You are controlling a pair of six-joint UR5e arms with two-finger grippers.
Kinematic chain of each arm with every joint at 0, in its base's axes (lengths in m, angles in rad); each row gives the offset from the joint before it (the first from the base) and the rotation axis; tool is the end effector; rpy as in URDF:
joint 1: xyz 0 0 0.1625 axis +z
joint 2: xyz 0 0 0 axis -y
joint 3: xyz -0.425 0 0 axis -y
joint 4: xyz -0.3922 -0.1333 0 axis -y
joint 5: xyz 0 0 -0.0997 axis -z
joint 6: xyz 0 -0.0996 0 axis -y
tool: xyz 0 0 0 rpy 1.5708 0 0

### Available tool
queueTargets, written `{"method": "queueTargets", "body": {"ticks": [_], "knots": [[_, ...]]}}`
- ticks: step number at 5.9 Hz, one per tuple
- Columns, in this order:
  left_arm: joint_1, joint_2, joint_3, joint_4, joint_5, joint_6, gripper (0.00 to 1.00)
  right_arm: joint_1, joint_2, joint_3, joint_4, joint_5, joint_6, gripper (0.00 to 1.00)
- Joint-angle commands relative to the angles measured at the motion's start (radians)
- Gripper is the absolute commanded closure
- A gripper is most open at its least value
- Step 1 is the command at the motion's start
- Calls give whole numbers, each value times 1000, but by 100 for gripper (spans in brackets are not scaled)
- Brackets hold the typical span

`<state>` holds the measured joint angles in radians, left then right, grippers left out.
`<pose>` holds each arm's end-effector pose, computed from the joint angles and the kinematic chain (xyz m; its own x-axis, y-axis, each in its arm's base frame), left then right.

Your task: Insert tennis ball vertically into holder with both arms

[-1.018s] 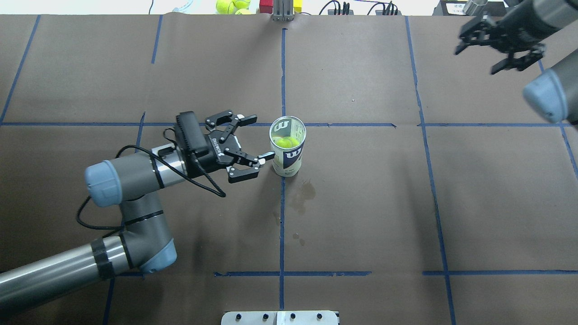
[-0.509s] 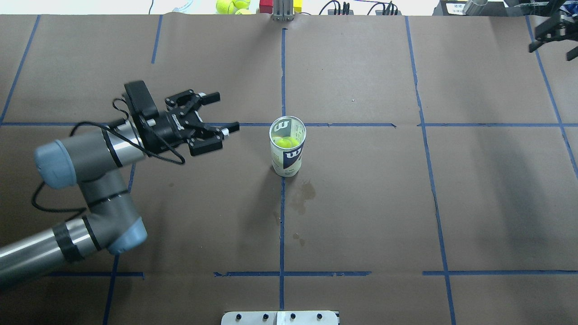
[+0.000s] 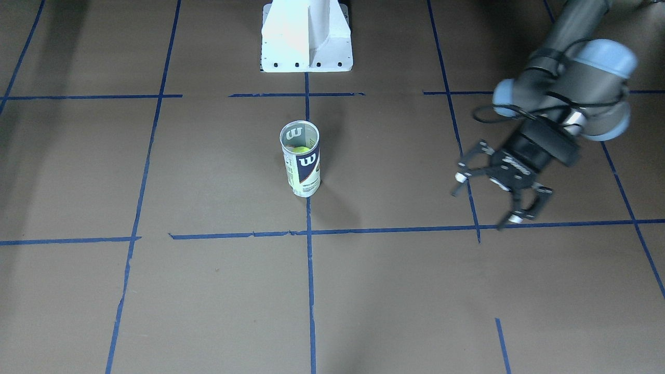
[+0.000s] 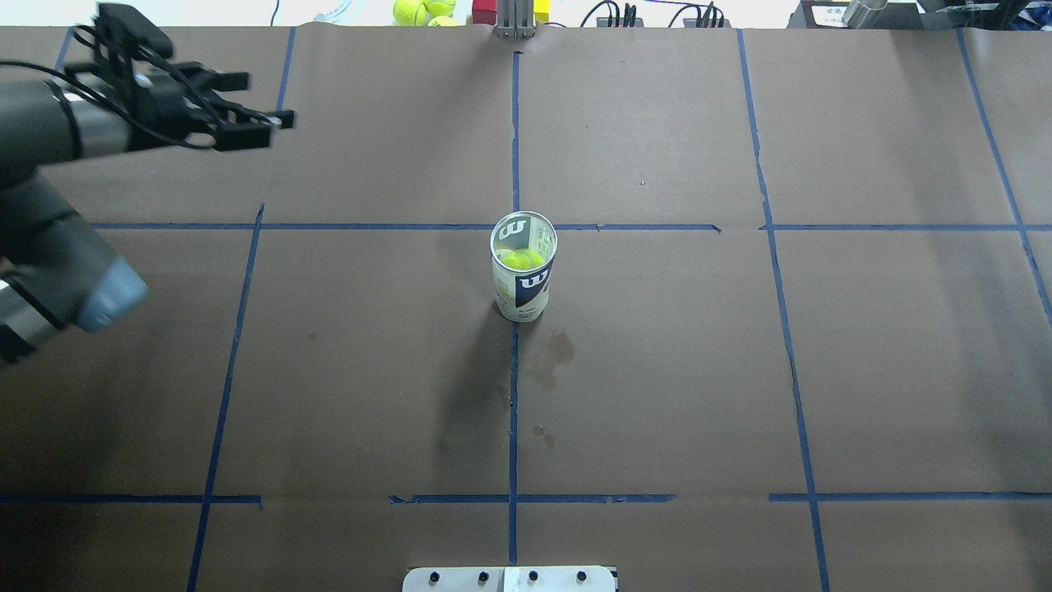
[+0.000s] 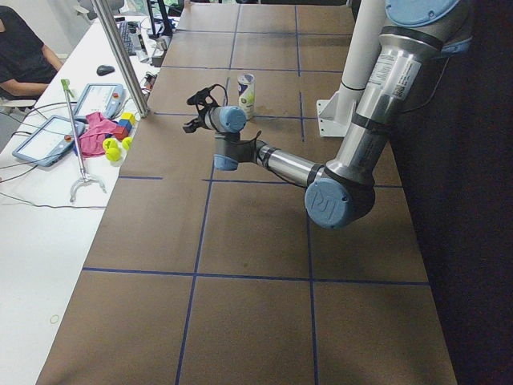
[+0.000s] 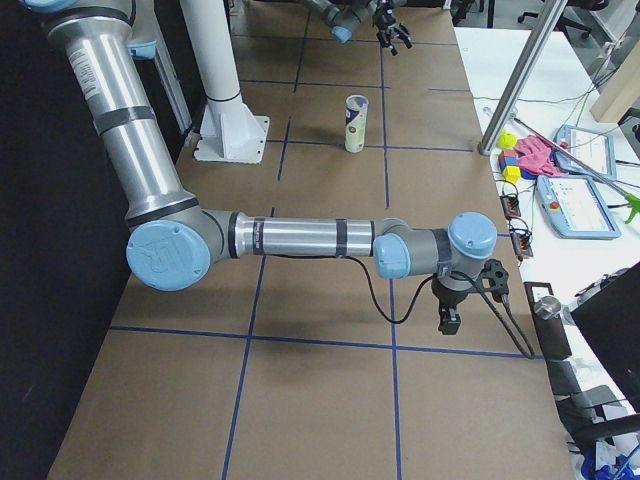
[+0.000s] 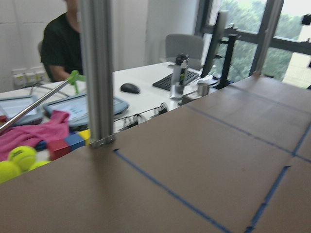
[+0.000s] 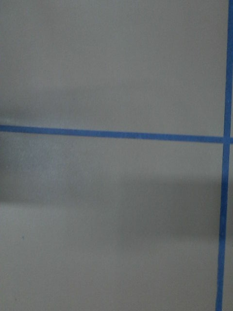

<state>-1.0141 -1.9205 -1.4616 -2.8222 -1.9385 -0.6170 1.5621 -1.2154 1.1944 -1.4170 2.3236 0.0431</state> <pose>0.2485 -0.5839 0.3763 0.5158 0.6116 -0.5999 0.3149 0.5159 0.7967 0.0596 -0.6490 0.6280 0.7287 -0.0541 0.6827 -0.0228 0.9944 0.1031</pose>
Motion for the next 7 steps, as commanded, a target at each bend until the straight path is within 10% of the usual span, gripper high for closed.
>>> {"method": "queueTargets", "body": {"ticks": [1,3,4,7], "knots": [[-171,20,9,313,-138,88,0,51,-4,-56,3,8,-97,0],[-243,98,-12,659,-238,239,0,64,-67,-50,12,31,-144,0],[-265,267,-76,702,-281,267,0,70,-82,-38,18,28,-152,0],[-320,347,-149,894,-373,281,0,72,-177,-30,102,23,-163,0]]}}
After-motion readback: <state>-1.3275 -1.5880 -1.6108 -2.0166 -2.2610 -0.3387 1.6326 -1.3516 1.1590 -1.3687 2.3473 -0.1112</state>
